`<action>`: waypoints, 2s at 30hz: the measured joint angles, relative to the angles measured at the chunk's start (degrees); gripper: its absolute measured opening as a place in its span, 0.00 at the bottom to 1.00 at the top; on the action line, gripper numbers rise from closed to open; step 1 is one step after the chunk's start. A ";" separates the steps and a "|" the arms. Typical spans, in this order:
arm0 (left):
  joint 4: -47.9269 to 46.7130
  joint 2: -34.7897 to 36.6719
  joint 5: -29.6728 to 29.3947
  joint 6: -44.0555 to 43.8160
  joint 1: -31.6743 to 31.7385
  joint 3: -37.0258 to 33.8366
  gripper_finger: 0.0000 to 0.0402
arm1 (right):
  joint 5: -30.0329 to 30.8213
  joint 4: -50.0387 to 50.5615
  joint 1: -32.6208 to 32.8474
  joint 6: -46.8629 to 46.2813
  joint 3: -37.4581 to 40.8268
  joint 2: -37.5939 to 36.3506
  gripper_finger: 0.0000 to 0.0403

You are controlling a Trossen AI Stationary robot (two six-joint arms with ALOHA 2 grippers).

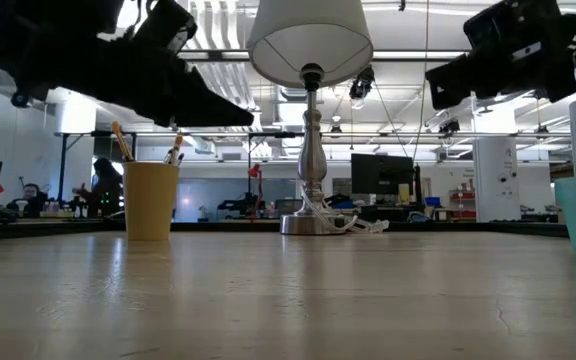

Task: Pick & Place Paint Supplies
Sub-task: Return to Home Position

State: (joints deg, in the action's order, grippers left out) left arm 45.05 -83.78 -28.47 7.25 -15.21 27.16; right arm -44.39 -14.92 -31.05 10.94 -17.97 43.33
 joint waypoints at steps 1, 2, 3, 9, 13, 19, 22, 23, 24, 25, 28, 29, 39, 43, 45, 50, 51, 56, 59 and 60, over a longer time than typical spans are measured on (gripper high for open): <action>0.29 -0.71 -0.01 -0.11 -0.01 0.19 0.03 | -0.54 -0.18 -0.50 0.02 0.42 -0.04 0.02; 0.29 -1.32 -0.02 -0.35 -0.02 0.39 0.03 | -0.72 -0.24 -0.95 0.02 0.81 -0.04 0.02; 0.27 -1.92 -0.01 -0.70 -0.02 0.74 0.03 | -0.69 -0.34 -1.35 0.03 1.16 -0.06 0.02; 0.20 -3.11 0.04 -3.20 0.00 1.51 0.03 | -0.65 -0.33 -2.58 0.09 2.67 -0.09 0.02; -0.08 -3.11 0.05 -3.24 -0.02 1.51 0.03 | -0.61 -0.36 -2.61 -2.02 3.16 -0.13 0.02; -0.08 -3.09 0.05 -3.24 0.00 1.51 0.03 | -0.59 -0.37 -2.62 -2.10 3.21 -0.11 0.02; -0.09 -3.09 0.05 -3.23 0.00 1.51 0.03 | -0.58 -0.37 -2.62 -2.49 3.21 -0.11 0.02; -0.08 -3.09 0.05 -3.24 0.00 1.51 0.03 | -0.59 -0.37 -2.62 -2.44 3.21 -0.11 0.02; -0.11 -3.09 0.07 -3.24 -0.01 1.51 0.03 | -0.57 -0.37 -2.62 -2.40 3.21 -0.11 0.02; -0.11 -3.09 0.05 -3.22 -0.02 1.51 0.03 | -0.58 -0.37 -2.62 -2.43 3.21 -0.11 0.02; -0.11 -3.09 0.07 -3.22 0.00 1.51 0.03 | -0.59 -0.37 -2.60 -2.43 3.21 -0.11 0.02; -0.11 -3.09 0.07 -3.23 0.00 1.51 0.03 | -0.58 -0.37 -2.62 -2.42 3.21 -0.11 0.02; -0.13 -3.09 0.09 -3.22 0.00 1.47 0.03 | -0.54 -0.37 -2.62 -2.40 3.21 -0.11 0.02; -0.13 -3.09 0.09 -3.22 0.00 1.47 0.03 | -0.52 -0.37 -2.62 -2.40 3.21 -0.11 0.02; 0.28 -3.09 0.09 -2.41 0.05 1.44 0.03 | -0.52 -0.37 -2.62 -2.40 3.21 -0.11 0.02; 0.47 -3.07 0.09 -0.25 0.19 1.42 0.03 | -0.52 -0.37 -2.62 -2.40 3.21 -0.11 0.02; 0.33 -3.07 0.09 -0.32 0.20 1.42 0.03 | -0.52 -0.37 -2.62 -2.40 3.21 -0.11 0.02; -0.08 -3.04 0.11 -0.33 0.20 1.42 0.03 | -0.52 -0.37 -2.62 -2.40 3.21 -0.11 0.02; -0.13 -3.04 0.11 -0.33 0.18 1.42 0.03 | -0.52 -0.37 -2.62 -2.40 3.21 -0.11 0.02; -0.10 -3.04 0.10 -0.33 0.18 1.42 0.03 | -0.52 -0.37 -2.62 -2.40 3.21 -0.11 0.02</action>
State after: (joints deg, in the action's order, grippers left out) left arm 44.95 -86.83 -28.37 6.92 -15.03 28.58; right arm -44.91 -15.29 -33.67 8.54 -14.76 43.22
